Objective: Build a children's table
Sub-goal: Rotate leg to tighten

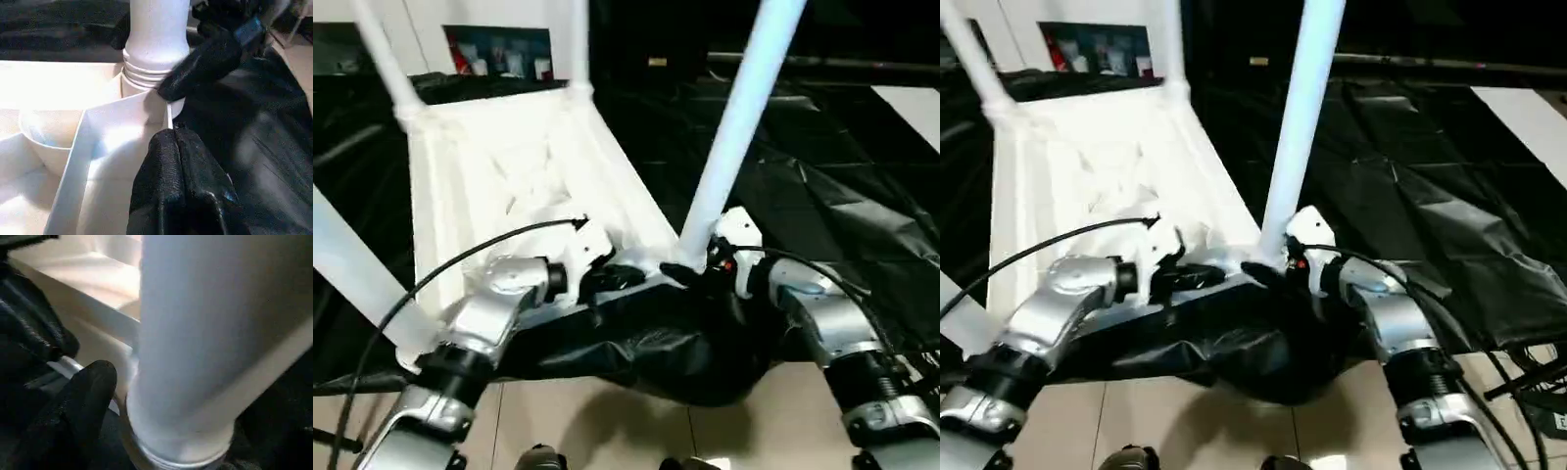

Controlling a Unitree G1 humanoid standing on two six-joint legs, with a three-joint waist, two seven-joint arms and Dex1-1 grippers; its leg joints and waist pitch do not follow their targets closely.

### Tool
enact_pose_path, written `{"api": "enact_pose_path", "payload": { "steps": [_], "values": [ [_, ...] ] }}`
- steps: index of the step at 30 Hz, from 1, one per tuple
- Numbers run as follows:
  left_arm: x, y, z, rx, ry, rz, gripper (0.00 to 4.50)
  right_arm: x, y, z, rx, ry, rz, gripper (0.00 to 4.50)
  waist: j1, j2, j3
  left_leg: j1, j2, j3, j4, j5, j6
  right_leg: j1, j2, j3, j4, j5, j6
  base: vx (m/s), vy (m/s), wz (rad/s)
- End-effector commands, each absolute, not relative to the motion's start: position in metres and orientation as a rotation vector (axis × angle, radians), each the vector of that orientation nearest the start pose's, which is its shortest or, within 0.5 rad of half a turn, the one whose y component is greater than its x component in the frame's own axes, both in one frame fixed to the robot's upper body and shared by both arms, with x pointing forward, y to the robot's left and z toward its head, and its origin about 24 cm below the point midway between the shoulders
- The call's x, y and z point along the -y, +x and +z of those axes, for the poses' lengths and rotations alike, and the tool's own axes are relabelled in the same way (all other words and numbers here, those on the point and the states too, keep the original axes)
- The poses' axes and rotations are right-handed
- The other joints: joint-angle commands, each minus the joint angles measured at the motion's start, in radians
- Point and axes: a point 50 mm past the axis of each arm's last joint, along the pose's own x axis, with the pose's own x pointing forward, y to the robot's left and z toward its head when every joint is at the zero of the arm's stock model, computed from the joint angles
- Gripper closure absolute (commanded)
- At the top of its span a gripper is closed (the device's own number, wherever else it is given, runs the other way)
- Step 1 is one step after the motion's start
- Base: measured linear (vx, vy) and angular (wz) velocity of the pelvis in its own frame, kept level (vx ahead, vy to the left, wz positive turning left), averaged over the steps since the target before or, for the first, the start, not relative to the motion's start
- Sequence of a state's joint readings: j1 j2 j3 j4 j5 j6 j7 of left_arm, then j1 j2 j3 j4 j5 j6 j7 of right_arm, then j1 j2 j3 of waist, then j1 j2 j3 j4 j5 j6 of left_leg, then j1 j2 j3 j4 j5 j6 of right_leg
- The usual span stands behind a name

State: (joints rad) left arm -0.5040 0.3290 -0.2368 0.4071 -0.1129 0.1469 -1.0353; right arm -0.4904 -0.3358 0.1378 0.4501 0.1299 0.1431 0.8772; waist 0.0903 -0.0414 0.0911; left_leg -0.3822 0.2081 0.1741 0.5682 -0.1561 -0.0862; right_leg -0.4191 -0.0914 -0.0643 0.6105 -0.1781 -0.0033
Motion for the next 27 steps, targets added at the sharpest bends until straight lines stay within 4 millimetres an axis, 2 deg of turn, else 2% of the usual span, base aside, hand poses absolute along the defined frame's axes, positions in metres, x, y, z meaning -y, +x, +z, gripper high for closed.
{"api": "enact_pose_path", "payload": {
  "steps": [1, 3, 9, 16, 21, 24, 26, 27],
  "values": [
    [-0.116, 0.306, 0.064, -0.263, 0.242, -1.242, 4.50, 0.147, 0.319, 0.067, -0.229, -0.175, 0.977, 0.71, 0.001, -0.002, -0.070, 0.016, 0.020, 0.006, -0.059, -0.192, 0.070, 0.058, -0.043, 0.041, -0.061, -0.122, -0.238, 0.000, 0.000, 0.00],
    [-0.117, 0.306, 0.064, -0.265, 0.241, -1.242, 4.50, 0.147, 0.319, 0.067, -0.227, -0.172, 0.981, 0.71, 0.001, -0.002, -0.072, 0.017, 0.020, 0.006, -0.058, -0.188, 0.066, 0.057, -0.044, 0.042, -0.060, -0.118, -0.238, 0.000, 0.000, 0.00],
    [-0.121, 0.304, 0.064, -0.276, 0.235, -1.249, 4.50, 0.146, 0.315, 0.067, -0.244, -0.161, 1.022, 1.21, 0.002, -0.003, -0.073, 0.014, 0.017, 0.007, -0.054, -0.142, 0.082, 0.060, -0.041, 0.041, -0.054, -0.063, -0.245, 0.000, 0.000, 0.00],
    [-0.123, 0.303, 0.064, -0.283, 0.233, -1.244, 4.50, 0.148, 0.312, 0.062, -0.268, -0.166, 1.025, 1.78, 0.002, -0.003, -0.071, 0.015, 0.018, 0.006, -0.056, -0.166, 0.071, 0.059, -0.042, 0.041, -0.058, -0.109, -0.235, 0.000, 0.000, 0.00],
    [-0.123, 0.303, 0.064, -0.287, 0.231, -1.239, 4.50, 0.149, 0.313, 0.059, -0.277, -0.160, 1.016, 1.86, 0.002, -0.003, -0.072, 0.014, 0.017, 0.006, -0.055, -0.155, 0.073, 0.060, -0.042, 0.041, -0.056, -0.090, -0.239, 0.000, 0.000, 0.00],
    [-0.123, 0.305, 0.062, -0.296, 0.237, -1.208, 4.50, 0.151, 0.317, 0.054, -0.290, -0.143, 0.929, 1.86, 0.002, -0.002, -0.071, 0.015, 0.017, 0.006, -0.055, -0.156, 0.074, 0.059, -0.041, 0.040, -0.056, -0.088, -0.241, 0.000, 0.000, 0.00],
    [-0.120, 0.315, 0.058, -0.315, 0.254, -1.103, 4.50, 0.151, 0.325, 0.043, -0.321, -0.127, 0.765, 1.87, 0.001, 0.000, -0.066, 0.015, 0.017, 0.005, -0.059, -0.183, 0.058, 0.055, -0.044, 0.040, -0.062, -0.136, -0.234, 0.000, 0.000, 0.00],
    [-0.120, 0.315, 0.058, -0.315, 0.254, -1.103, 4.50, 0.151, 0.325, 0.043, -0.321, -0.127, 0.765, 1.87, -0.004, -0.002, -0.064, 0.012, 0.016, 0.006, -0.060, -0.193, 0.049, 0.055, -0.042, 0.041, -0.064, -0.158, -0.228, 0.000, 0.000, 0.00]
  ]
}}
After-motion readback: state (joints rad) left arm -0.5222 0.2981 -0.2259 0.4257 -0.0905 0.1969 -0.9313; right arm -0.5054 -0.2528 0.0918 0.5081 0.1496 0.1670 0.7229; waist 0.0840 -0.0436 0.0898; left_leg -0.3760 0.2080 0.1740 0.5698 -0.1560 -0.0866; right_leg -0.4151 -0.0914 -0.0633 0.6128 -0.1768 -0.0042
